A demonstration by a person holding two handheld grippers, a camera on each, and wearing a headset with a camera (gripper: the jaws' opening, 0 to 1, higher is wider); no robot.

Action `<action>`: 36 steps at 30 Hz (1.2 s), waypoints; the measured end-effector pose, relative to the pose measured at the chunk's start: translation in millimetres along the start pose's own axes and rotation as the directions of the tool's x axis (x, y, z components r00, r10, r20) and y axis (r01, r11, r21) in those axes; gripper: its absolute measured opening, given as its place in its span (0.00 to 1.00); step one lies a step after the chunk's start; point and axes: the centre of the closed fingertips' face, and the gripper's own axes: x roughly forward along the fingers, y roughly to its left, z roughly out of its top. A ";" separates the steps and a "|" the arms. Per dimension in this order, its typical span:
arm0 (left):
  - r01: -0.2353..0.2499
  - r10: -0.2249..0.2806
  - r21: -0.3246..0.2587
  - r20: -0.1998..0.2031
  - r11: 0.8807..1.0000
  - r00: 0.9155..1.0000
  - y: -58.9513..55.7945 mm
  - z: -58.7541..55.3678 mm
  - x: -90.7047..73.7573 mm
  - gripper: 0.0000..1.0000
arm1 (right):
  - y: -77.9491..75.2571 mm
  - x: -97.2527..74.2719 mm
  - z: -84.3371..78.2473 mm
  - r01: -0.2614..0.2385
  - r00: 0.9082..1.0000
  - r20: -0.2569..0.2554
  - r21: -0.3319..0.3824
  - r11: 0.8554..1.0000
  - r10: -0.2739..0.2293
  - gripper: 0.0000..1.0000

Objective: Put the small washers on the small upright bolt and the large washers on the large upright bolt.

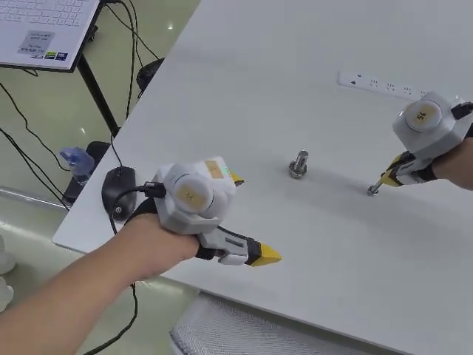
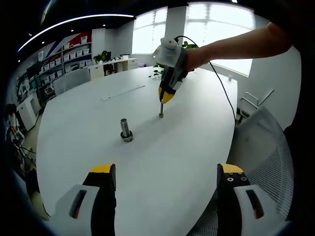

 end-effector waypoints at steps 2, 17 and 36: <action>0.000 0.000 0.002 -0.008 1.000 1.000 0.0 -2.0 -0.2 0.84 | 0.1 1.1 -0.2 -0.003 1.000 -0.002 0.002 1.000 0.003 0.12; 0.000 0.000 -0.002 -0.019 1.000 1.000 1.2 -7.0 -3.2 0.82 | 2.2 11.2 -0.7 -0.016 1.000 -0.013 0.000 1.000 0.016 0.12; 0.008 -0.008 0.000 -0.028 1.000 1.000 -0.1 -10.0 -1.9 0.82 | 4.7 34.3 -5.2 -0.023 1.000 -0.018 -0.008 1.000 0.023 0.13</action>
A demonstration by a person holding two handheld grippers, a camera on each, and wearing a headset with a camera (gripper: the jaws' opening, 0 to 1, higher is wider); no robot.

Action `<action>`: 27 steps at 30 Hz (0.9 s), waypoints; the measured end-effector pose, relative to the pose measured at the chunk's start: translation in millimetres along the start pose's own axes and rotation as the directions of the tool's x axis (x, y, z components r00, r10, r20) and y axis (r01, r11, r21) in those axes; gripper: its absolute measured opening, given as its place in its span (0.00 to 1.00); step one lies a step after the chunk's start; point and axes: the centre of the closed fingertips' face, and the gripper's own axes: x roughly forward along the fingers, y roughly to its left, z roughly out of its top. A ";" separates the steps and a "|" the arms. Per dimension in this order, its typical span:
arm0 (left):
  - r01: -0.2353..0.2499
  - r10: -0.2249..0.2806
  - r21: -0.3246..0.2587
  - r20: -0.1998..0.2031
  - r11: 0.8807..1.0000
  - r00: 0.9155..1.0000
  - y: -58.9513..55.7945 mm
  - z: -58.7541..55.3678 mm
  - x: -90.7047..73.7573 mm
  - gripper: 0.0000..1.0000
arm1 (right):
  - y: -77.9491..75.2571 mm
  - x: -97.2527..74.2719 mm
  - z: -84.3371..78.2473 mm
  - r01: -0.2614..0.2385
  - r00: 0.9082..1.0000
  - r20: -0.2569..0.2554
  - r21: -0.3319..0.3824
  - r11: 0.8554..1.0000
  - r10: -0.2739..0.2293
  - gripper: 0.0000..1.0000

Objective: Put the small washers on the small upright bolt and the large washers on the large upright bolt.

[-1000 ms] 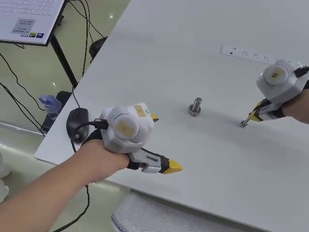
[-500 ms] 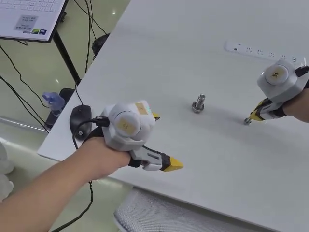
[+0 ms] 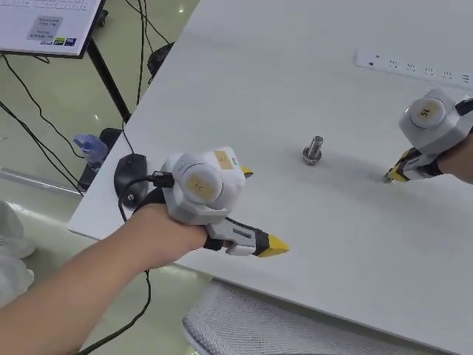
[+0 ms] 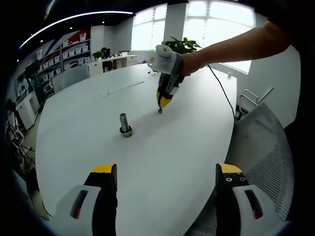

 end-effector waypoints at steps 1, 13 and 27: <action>-0.004 0.004 0.001 0.003 1.000 1.000 0.8 0.9 0.4 0.82 | -0.1 0.6 0.1 -0.001 1.000 0.000 0.003 1.000 0.001 0.13; -0.002 0.002 0.004 0.000 1.000 1.000 1.3 1.9 1.3 0.82 | 1.0 11.2 -3.7 -0.016 1.000 -0.016 0.008 1.000 0.016 0.13; 0.007 -0.007 0.004 -0.010 1.000 1.000 -0.2 -1.4 1.6 0.81 | 0.4 12.9 -3.0 -0.019 1.000 -0.012 0.007 1.000 0.019 0.13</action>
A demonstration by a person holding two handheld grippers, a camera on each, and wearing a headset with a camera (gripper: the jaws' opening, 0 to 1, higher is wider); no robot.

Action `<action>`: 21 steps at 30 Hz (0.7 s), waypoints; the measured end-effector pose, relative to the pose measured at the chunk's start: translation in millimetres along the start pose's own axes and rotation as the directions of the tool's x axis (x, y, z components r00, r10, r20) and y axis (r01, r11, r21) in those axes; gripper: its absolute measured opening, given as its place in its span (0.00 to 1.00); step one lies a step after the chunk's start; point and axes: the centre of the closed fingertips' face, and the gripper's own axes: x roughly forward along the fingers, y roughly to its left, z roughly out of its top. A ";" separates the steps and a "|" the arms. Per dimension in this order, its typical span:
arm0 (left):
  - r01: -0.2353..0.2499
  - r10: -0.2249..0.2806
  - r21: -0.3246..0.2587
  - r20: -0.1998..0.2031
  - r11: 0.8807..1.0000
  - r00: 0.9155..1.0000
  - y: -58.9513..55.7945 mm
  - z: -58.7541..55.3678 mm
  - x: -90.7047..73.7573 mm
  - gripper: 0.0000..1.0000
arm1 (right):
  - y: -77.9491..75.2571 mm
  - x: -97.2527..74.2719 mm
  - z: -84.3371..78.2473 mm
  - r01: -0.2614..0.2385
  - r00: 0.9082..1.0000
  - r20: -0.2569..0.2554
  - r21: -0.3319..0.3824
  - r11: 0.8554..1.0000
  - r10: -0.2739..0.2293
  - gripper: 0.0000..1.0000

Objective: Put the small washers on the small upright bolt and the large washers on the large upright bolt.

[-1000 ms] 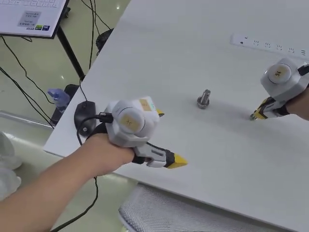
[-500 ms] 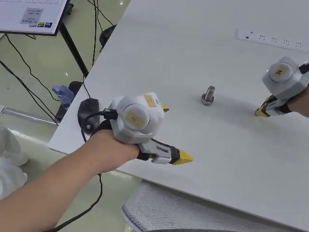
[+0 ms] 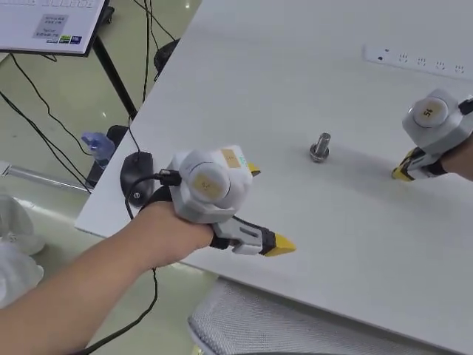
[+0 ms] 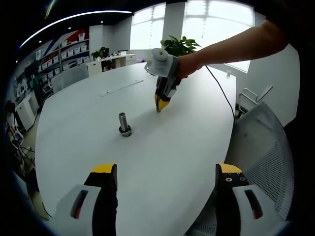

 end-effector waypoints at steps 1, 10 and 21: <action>0.000 0.000 -0.001 0.000 1.000 1.000 0.1 0.0 -0.1 0.81 | 0.4 -0.2 -0.1 -0.002 1.000 0.000 0.002 1.000 0.002 0.13; 0.001 -0.001 -0.001 -0.003 1.000 1.000 0.3 -0.3 -1.0 0.81 | -0.1 -2.3 1.5 0.002 1.000 0.014 0.017 1.000 -0.002 0.18; -0.008 0.008 0.003 0.008 1.000 1.000 0.0 5.1 -2.1 0.82 | -5.5 -28.9 8.2 0.050 0.994 0.095 0.033 0.998 -0.053 0.27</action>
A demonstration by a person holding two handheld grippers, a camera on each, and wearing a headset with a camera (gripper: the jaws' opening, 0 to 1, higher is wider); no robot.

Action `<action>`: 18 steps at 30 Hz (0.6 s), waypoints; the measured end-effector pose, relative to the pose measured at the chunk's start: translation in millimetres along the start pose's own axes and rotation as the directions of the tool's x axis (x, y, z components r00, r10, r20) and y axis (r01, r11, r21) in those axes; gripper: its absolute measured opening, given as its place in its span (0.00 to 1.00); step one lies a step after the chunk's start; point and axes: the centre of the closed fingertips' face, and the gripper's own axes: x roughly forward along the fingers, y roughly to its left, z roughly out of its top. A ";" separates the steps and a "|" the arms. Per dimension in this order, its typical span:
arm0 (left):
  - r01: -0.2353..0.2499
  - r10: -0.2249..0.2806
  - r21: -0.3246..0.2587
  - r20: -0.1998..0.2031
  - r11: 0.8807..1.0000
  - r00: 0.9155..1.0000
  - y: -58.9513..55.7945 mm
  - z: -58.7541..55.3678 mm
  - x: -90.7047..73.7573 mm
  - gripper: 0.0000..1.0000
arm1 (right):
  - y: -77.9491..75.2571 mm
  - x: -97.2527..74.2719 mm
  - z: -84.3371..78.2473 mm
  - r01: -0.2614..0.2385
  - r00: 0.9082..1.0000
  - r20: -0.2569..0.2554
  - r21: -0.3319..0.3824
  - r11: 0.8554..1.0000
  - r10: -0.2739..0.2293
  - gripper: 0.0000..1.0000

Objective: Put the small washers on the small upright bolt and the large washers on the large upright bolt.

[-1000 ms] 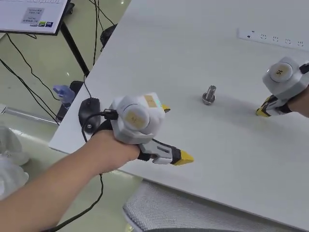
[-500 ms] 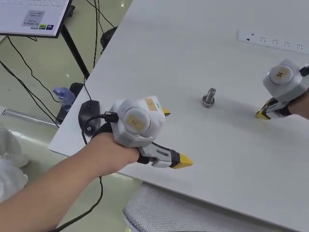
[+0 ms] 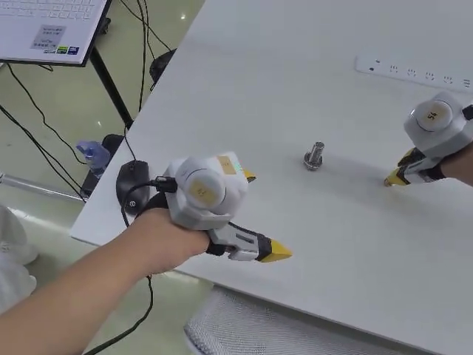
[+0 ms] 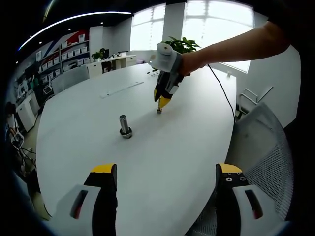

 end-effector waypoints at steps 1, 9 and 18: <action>-0.001 0.001 -0.002 0.001 1.000 1.000 -0.2 0.2 0.0 0.82 | -0.1 -3.2 0.5 0.005 1.000 0.009 0.001 1.000 -0.005 0.27; 0.004 -0.002 -0.047 0.045 0.999 0.999 -3.7 6.5 0.7 0.82 | 7.9 -32.4 7.9 0.003 0.982 0.189 0.038 0.999 -0.010 0.32; -0.013 0.016 -0.052 0.059 0.999 0.998 -5.6 10.2 -0.2 0.83 | 30.2 -77.3 17.8 -0.022 0.908 0.418 0.127 0.992 -0.033 0.34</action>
